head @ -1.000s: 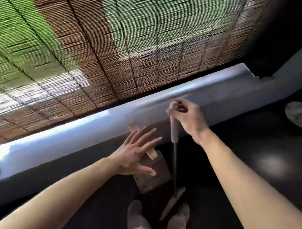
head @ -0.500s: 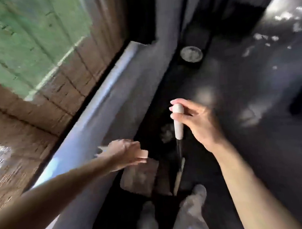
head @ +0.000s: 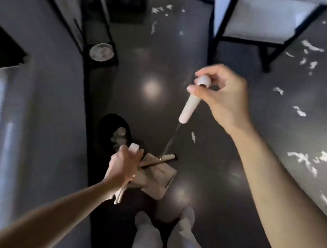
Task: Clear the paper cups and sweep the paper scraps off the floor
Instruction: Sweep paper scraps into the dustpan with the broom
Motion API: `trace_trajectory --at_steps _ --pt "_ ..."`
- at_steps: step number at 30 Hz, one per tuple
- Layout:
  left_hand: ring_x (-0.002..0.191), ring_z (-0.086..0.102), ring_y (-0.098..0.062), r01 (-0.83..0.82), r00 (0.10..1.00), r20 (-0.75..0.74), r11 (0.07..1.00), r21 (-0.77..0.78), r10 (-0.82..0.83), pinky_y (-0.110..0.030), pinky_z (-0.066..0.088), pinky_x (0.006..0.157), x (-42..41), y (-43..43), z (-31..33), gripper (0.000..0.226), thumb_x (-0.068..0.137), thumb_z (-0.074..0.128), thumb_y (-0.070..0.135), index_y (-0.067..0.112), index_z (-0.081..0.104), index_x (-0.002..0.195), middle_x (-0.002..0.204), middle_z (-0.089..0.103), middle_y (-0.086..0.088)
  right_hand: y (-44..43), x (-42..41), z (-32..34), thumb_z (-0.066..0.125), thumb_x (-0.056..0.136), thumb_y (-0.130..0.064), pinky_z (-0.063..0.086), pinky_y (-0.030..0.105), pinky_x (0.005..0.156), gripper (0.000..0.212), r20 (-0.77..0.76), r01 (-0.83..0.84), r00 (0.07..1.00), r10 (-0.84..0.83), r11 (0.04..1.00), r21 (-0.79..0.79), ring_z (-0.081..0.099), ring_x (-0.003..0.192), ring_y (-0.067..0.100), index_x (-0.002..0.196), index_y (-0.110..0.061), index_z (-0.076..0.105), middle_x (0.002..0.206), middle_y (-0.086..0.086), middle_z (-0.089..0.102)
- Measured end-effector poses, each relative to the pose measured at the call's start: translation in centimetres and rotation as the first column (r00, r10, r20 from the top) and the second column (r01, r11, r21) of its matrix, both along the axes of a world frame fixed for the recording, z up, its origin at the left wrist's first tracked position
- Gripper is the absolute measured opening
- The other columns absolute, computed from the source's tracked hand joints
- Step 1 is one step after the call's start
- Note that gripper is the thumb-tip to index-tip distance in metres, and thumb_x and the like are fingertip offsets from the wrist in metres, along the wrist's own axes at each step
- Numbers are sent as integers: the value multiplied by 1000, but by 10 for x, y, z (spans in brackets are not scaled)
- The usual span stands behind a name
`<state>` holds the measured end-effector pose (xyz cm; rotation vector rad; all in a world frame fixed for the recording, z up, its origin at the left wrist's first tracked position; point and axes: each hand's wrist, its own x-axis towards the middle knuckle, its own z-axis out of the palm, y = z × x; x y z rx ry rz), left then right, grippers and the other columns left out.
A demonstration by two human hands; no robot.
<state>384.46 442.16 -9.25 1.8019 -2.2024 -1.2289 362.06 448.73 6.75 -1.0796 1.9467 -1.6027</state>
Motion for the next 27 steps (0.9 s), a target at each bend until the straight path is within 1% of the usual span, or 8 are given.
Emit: trace_trajectory --at_steps 4,7,10,13,18,21,24,27 --pt "44 57 -17 -253 958 -113 963 92 262 -28 46 37 -29 10 -2 43 92 59 41 -2 58 95 66 61 -9 58 -24 -37 77 76 -12 50 33 81 24 93 99 990 -110 989 113 67 85 13 81 -32 66 87 -4 70" --pt "46 59 -21 -235 960 -139 969 78 244 -38 56 49 -49 15 -7 44 91 59 41 -3 62 86 60 62 -10 92 -38 -57 74 77 -7 52 40 82 28 104 127 983 -149 973 195 66 86 24 82 -32 60 95 8 69" --pt "45 58 -19 -219 963 -145 973 69 227 -29 50 44 -67 22 -12 46 91 61 41 -4 62 89 61 62 -10 116 -49 -69 70 78 -1 54 36 79 30 89 140 982 -167 957 254 67 85 18 82 -28 58 93 -8 70" --pt "44 56 -17 -195 970 -138 979 51 200 -20 44 34 -81 29 -10 44 91 62 41 -3 58 95 64 62 -10 134 -64 -63 70 77 2 52 23 72 26 113 235 959 -260 952 196 67 81 5 81 -21 58 85 -14 69" --pt "50 56 -19 -121 986 -114 993 15 122 -18 40 32 -90 38 -6 50 90 63 42 -1 48 109 74 62 -14 147 -75 -38 72 77 2 50 19 80 24 125 284 949 -289 957 58 67 86 5 84 -17 60 91 -6 69" --pt "56 59 -21 -79 991 -108 997 23 81 -24 42 36 -101 43 -3 54 88 64 46 0 47 111 84 63 -18 147 -75 -37 73 76 0 53 23 83 27 140 277 950 -277 961 24 68 90 5 80 -23 59 88 -12 70" --pt "57 60 -22 -28 993 -113 999 35 32 -27 44 42 -110 47 0 52 87 63 48 5 47 111 88 63 -18 151 -72 -64 75 77 -9 49 18 74 28 57 249 963 -264 951 184 65 80 2 76 -30 57 84 -12 70" --pt "58 59 -21 9 993 -116 998 56 -3 -27 43 42 -114 52 2 51 85 62 52 10 45 109 90 62 -16 165 -60 -100 70 85 -20 39 7 62 10 -5 274 957 -291 893 356 57 66 -7 83 -28 65 74 -22 64"
